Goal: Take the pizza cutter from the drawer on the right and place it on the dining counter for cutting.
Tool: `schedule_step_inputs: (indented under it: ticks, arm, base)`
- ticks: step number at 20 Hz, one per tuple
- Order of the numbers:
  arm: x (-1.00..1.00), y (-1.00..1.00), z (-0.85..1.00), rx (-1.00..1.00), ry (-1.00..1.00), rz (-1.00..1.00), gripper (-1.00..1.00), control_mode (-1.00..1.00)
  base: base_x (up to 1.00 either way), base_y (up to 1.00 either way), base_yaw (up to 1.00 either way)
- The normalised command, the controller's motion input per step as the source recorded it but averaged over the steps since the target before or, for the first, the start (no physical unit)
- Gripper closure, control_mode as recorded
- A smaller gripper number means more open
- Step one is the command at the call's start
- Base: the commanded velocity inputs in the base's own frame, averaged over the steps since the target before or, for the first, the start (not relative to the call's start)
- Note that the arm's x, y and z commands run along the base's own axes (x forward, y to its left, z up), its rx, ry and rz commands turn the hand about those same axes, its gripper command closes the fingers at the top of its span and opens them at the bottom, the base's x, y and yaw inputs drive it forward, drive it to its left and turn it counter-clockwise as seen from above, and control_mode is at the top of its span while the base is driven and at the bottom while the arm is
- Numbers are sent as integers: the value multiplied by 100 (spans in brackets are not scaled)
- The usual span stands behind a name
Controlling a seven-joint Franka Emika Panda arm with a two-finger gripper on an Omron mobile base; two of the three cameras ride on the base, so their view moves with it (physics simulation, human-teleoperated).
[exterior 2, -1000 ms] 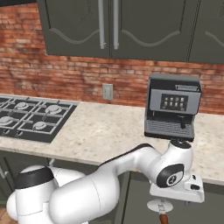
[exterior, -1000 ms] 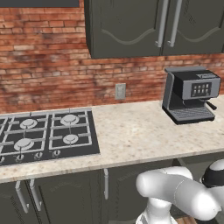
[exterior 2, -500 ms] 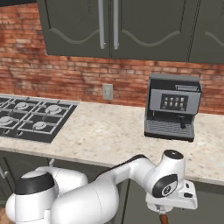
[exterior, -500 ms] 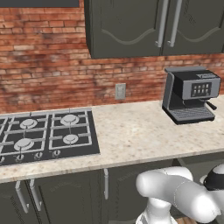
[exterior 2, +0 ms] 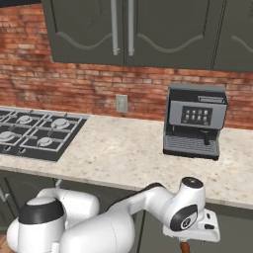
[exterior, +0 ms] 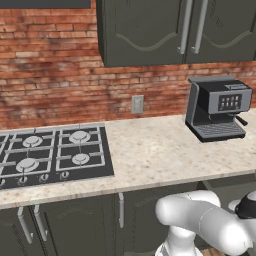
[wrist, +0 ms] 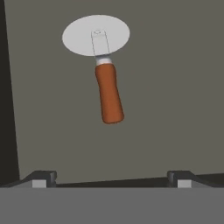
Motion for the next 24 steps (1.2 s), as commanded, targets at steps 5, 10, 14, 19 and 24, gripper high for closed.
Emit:
schedule_step_inputs:
  ticks: [5,10,14,19,24]
  arm:
    - [0,0,-11,0,0,0,-100,-100]
    - [0,0,-14,0,0,0,-100,-100]
    - [0,0,-19,0,0,0,-100,-100]
    - [1,0,-16,0,0,0,-100,-100]
    - [5,0,-11,0,0,0,-100,-100]
  base:
    - [0,0,0]
    - [0,0,0]
    - [0,0,0]
    - [0,0,0]
    - [0,0,0]
